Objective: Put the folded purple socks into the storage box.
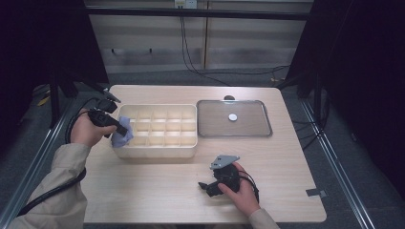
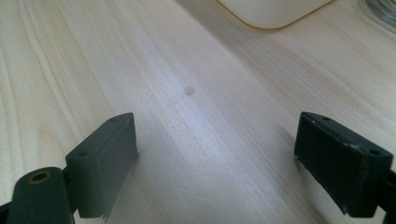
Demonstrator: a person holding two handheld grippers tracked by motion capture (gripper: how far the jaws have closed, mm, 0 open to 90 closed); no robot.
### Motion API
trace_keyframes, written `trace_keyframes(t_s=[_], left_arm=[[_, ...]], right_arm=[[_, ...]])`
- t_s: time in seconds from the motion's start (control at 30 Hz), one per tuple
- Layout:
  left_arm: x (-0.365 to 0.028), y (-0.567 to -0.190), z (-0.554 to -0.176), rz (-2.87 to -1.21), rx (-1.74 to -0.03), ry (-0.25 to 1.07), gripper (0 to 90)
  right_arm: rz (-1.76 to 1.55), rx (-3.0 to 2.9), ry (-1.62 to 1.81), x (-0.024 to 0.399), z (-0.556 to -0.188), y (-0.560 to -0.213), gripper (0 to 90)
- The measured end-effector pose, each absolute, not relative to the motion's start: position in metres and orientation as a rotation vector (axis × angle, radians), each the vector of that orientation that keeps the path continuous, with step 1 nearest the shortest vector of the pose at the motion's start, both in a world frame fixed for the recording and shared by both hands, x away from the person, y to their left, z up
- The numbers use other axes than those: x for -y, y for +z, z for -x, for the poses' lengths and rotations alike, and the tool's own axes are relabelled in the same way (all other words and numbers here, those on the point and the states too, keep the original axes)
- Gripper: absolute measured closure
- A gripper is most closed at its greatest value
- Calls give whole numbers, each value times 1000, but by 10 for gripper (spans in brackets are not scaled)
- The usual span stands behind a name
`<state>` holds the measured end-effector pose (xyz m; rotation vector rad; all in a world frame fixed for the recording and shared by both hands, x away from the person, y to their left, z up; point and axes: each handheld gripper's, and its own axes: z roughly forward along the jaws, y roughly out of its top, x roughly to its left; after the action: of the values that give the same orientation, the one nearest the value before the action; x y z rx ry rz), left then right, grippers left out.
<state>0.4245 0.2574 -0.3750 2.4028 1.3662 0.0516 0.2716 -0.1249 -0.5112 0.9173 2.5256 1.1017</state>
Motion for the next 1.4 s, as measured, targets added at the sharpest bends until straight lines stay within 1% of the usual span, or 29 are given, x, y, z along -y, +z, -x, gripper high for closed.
trace_keyframes(t_s=[0.3,0.67,1.2,1.4], left_arm=[[-261,-383,-427,-2400,-1394,54,697],[-262,-390,-430,-2435,-1400,68,698],[-263,-401,-431,-2430,-1446,69,704],[-261,-405,-432,-2456,-1450,71,708]], right_arm=[[-916,-2525,1102,125,-272,-511,125],[-915,-2526,1102,125,-272,-511,125],[-915,-2526,1102,125,-272,-511,125],[-915,-2526,1101,125,-272,-511,125]])
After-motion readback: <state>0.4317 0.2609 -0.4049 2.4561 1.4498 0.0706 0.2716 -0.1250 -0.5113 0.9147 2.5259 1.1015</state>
